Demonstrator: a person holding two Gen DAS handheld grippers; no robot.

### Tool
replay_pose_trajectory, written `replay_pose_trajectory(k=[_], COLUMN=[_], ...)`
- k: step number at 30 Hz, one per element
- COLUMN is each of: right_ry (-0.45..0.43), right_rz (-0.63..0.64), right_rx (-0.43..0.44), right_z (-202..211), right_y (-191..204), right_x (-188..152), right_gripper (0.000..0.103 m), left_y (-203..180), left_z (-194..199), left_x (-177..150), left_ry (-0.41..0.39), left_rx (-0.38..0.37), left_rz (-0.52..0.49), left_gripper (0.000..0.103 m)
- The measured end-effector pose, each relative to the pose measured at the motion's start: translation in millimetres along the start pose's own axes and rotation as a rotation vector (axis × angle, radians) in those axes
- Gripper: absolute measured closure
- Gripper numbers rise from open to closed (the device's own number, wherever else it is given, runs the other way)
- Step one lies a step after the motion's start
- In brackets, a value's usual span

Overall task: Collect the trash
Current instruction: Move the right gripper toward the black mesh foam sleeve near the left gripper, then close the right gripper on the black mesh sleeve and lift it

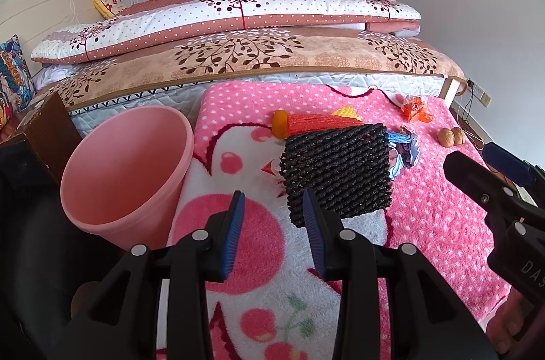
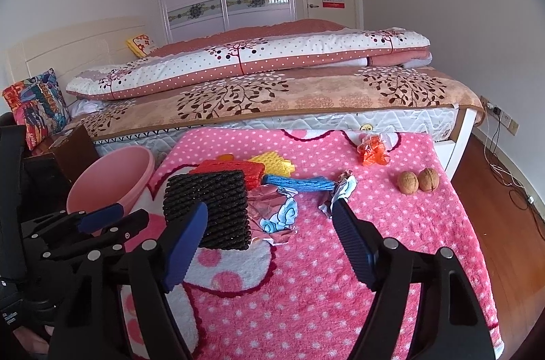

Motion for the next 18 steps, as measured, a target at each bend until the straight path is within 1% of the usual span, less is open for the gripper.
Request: replay_pose_trajectory(k=[2, 8, 12, 18], right_ry=[0.003, 0.022, 0.034, 0.072], right_rz=[-0.001, 0.002, -0.003, 0.010], right_rx=[0.003, 0.022, 0.069, 0.155], right_z=[0.0, -3.3, -4.1, -13.8], right_y=[-0.4, 0.6, 4.9, 18.1], right_x=[-0.4, -3.3, -4.9, -6.8], right_gripper=[0.029, 0.036, 0.040, 0.041], left_y=[0.3, 2.4, 10.4, 25.6], left_z=[0.2, 0.6, 2.4, 4.1], left_x=[-0.7, -2.6, -5.5, -11.1], left_ry=[0.001, 0.003, 0.004, 0.015], left_rx=[-0.001, -0.009, -0.014, -0.018], left_rz=[-0.001, -0.010, -0.013, 0.018], left_gripper=[0.067, 0.067, 0.067, 0.067])
Point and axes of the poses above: each gripper's, at about its wrist camera, not at the fingertips, and z roughly against the way its jaws point, y to its left, x to its top, the point moved 5 cm from there along -z, roughly the way its jaws point, and after that the axes turned 12 degrees about -x, right-handed, at the moved point
